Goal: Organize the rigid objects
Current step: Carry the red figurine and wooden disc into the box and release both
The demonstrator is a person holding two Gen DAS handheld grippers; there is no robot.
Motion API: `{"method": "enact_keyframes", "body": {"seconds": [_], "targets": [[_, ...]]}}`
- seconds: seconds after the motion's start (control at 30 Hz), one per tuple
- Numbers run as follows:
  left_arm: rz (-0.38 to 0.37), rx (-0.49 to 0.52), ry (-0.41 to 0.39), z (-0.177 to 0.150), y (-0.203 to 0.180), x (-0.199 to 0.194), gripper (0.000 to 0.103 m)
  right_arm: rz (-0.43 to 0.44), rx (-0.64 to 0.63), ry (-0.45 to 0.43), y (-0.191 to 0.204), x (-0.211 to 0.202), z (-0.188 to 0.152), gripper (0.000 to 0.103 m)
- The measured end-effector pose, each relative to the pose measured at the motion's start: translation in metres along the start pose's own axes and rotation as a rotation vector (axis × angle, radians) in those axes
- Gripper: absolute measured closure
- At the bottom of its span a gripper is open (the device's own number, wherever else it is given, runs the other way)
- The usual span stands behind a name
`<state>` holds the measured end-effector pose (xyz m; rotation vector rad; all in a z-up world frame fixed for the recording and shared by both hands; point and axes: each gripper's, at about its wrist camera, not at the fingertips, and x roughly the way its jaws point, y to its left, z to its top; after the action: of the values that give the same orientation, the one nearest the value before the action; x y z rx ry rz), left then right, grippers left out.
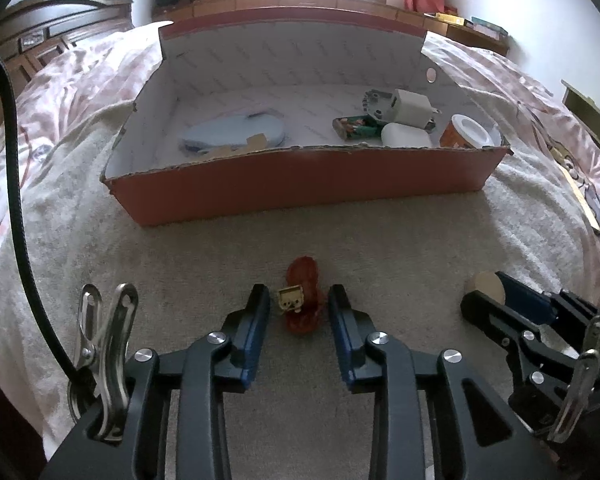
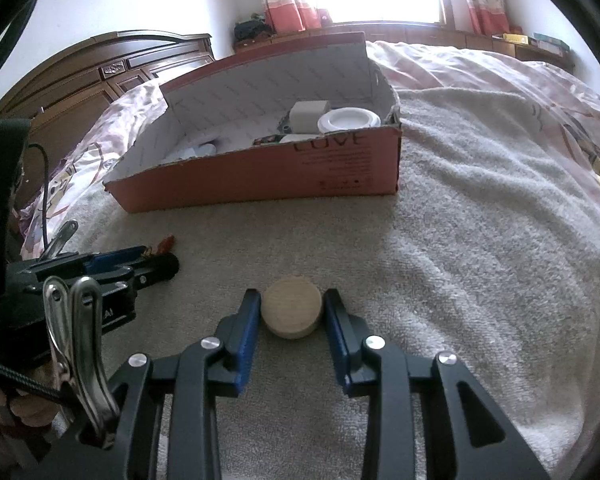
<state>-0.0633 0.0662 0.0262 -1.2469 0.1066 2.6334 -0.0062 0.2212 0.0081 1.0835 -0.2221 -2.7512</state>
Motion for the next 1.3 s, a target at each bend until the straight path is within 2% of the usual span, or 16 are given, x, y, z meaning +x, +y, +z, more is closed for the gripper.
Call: {"method": "enact_keyframes", "body": {"seconds": [0.13,0.17,0.23,0.47,0.8,1.07,1.3], "targets": [[0.006,0.022,-0.008,-0.001,-0.001,0.0,0.072,0.0,0.0,0.0,0.0,0.0,0.0,0.07],[0.004,0.029,-0.009,-0.001,-0.002,0.0,0.078,0.0,0.0,0.0,0.0,0.0,0.0,0.07],[0.003,0.034,-0.011,-0.001,-0.003,-0.001,0.081,-0.001,0.0,0.0,0.0,0.0,0.0,0.07],[-0.019,0.014,-0.018,-0.001,0.002,-0.008,0.081,-0.002,0.008,-0.007,0.0,0.0,0.002,0.07],[-0.022,-0.017,-0.087,0.005,0.014,-0.031,0.081,0.023,0.009,-0.02,0.009,-0.007,0.011,0.07],[-0.009,-0.011,-0.144,0.023,0.019,-0.043,0.081,0.034,-0.037,-0.05,0.024,-0.015,0.029,0.07],[0.015,-0.013,-0.177,0.05,0.022,-0.042,0.081,0.027,-0.047,-0.078,0.026,-0.012,0.059,0.07]]}}
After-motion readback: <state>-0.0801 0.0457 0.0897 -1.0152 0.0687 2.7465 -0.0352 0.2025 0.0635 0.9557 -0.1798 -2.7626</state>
